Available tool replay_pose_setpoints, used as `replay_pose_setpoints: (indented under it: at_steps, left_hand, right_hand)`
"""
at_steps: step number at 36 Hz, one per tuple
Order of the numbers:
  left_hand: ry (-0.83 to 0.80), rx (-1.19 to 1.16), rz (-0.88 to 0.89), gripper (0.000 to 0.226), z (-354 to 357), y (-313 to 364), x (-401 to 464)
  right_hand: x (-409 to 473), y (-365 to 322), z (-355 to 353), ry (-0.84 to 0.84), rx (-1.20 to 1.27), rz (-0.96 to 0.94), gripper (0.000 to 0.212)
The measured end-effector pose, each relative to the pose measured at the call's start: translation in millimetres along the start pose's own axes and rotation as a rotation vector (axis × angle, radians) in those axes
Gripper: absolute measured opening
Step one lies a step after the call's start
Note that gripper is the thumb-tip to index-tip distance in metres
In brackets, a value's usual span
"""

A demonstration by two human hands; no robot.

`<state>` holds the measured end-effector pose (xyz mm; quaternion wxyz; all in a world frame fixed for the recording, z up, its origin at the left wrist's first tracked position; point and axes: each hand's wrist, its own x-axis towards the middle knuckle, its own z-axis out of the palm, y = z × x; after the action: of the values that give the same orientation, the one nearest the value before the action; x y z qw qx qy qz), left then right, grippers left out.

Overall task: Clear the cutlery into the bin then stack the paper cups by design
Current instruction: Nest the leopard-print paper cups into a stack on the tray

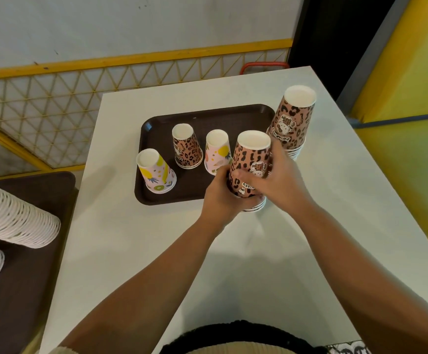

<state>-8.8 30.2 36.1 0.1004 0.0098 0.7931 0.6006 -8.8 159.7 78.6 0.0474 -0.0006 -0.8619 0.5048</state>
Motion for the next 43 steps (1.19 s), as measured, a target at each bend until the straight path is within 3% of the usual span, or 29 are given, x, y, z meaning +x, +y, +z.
replay_pose_setpoints:
  at_steps: [8, 22, 27, 33, 43]
  left_hand:
    - [-0.075, 0.02, 0.0, 0.093, 0, 7, -3]
    - [-0.075, 0.054, 0.012, 0.09, -4, 4, -3]
    - [-0.065, 0.076, -0.022, 0.085, -5, 2, -4]
    - [-0.092, 0.07, -0.011, 0.087, -8, 8, -4]
    - [-0.076, 0.083, 0.006, 0.086, -7, 10, -4]
  right_hand:
    - [3, -3, -2, 0.036, -0.004, 0.043, 0.067]
    - [11, -21, -22, 0.115, 0.053, 0.027, 0.051]
    - [23, -51, -49, 0.328, 0.166, -0.072, 0.063]
    - [44, -74, -81, 0.634, 0.069, -0.306, 0.07]
    - [64, -32, -73, 0.454, -0.114, -0.12, 0.071]
